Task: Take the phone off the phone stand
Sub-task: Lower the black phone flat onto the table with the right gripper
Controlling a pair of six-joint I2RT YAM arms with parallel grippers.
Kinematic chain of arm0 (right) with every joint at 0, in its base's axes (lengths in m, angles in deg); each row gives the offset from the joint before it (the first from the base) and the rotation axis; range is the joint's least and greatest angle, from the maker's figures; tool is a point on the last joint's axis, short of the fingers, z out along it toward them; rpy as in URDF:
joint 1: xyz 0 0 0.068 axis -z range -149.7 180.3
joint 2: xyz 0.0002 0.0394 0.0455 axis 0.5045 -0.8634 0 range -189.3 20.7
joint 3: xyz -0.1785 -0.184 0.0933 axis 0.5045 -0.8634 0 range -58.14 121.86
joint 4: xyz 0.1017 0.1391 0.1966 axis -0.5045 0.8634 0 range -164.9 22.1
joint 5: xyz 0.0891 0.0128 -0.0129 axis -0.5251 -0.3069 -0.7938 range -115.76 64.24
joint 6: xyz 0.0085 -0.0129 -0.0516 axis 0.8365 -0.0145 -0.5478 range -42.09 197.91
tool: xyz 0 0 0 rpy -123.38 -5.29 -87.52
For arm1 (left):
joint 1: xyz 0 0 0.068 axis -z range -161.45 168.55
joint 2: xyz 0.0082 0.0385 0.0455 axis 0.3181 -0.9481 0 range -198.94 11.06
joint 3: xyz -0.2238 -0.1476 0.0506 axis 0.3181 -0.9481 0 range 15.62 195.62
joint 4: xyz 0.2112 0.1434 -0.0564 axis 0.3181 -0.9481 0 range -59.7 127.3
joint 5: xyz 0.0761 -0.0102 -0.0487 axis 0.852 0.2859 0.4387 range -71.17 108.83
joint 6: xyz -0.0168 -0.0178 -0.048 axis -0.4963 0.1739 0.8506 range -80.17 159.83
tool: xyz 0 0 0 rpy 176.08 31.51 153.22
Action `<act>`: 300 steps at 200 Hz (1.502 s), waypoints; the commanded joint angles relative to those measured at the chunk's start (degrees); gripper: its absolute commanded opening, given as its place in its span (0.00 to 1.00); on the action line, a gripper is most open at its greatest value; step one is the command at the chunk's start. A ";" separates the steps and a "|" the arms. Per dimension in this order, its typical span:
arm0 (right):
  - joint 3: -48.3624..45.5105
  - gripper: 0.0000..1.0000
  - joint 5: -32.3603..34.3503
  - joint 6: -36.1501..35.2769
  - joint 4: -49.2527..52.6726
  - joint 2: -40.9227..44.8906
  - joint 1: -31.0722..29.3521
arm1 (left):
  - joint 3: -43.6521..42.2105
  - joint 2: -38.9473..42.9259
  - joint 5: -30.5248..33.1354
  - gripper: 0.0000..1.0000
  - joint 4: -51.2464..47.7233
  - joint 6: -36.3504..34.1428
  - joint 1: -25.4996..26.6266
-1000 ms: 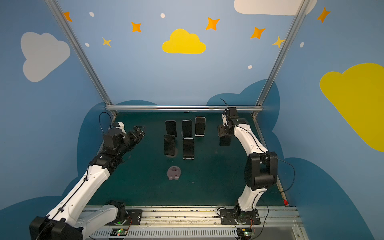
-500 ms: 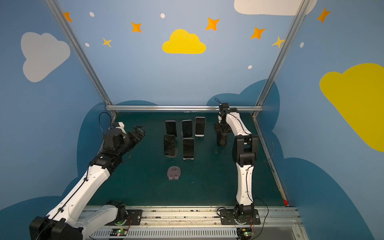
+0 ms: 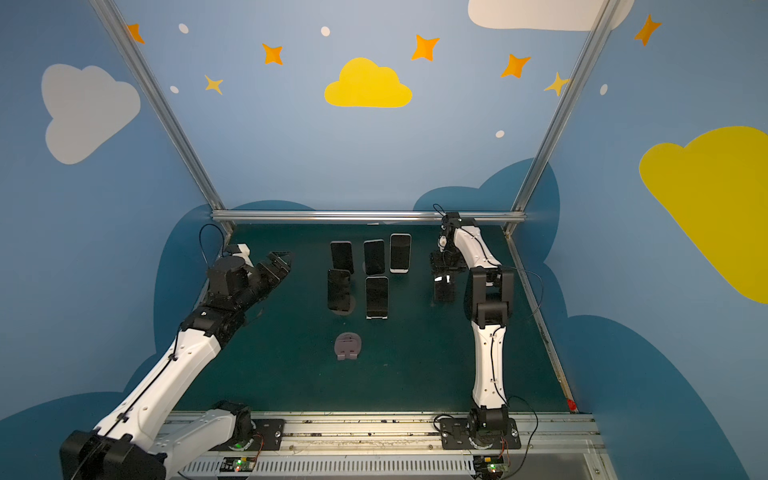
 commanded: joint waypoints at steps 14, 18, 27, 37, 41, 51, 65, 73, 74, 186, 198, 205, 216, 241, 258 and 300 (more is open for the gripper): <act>1.84 0.72 -1.75 0.92 1.78 -3.49 -0.04 | 0.34 0.03 -0.15 0.98 0.64 -1.18 0.04; 2.24 0.72 -1.54 1.08 1.92 -3.91 -0.05 | 0.34 0.18 -0.20 0.98 0.64 -1.18 0.06; 3.38 0.73 -1.08 1.32 2.43 -4.88 -0.19 | 0.25 0.14 -0.16 0.98 0.73 -1.13 -0.02; 4.64 0.73 -1.07 1.65 3.01 -6.02 -0.22 | 0.25 0.05 -0.16 0.98 0.73 -1.07 0.02; 4.93 0.74 -1.11 1.72 3.03 -6.38 -0.23 | 0.26 0.05 -0.20 0.98 0.65 -1.04 -0.02; 5.34 0.74 -1.35 2.01 3.03 -7.06 -0.38 | 0.34 0.10 -0.42 0.98 0.69 -1.00 -0.02; 5.13 0.74 -2.40 2.42 3.01 -7.33 -0.74 | 0.35 0.31 -0.38 0.98 0.72 -1.00 0.00; 4.77 0.74 -2.69 2.69 2.52 -7.35 -0.92 | 0.28 0.53 -0.13 0.98 0.64 -1.04 -0.03; 4.80 0.74 -2.70 2.75 2.51 -7.36 -0.93 | 0.26 0.48 -0.10 0.98 0.69 -1.06 -0.02; 10.18 0.77 3.09 3.21 6.70 -12.04 -2.32 | 0.26 1.00 0.09 0.98 0.73 -1.03 -0.02; 10.19 0.78 3.10 3.17 6.76 -12.03 -2.41 | 0.25 1.14 0.07 0.98 0.70 -0.99 -0.11; 10.19 0.79 3.17 3.16 6.87 -12.02 -2.41 | 0.25 1.00 0.02 0.98 0.66 -0.91 -0.22; 10.19 0.78 3.03 3.23 6.92 -12.02 -2.35 | 0.27 0.97 -0.11 0.98 0.72 -0.86 -0.22; 10.47 0.80 2.98 3.75 7.08 -12.04 -2.16 | 0.25 0.88 -0.27 0.98 0.82 -0.77 -0.49; 10.54 0.80 3.30 4.35 6.99 -11.58 -2.07 | 0.35 0.49 -0.87 0.98 0.90 -0.61 -0.72; 11.33 0.84 2.31 7.06 7.07 -6.09 -1.47 | 3.25 -0.53 0.00 0.98 -3.73 -5.75 0.53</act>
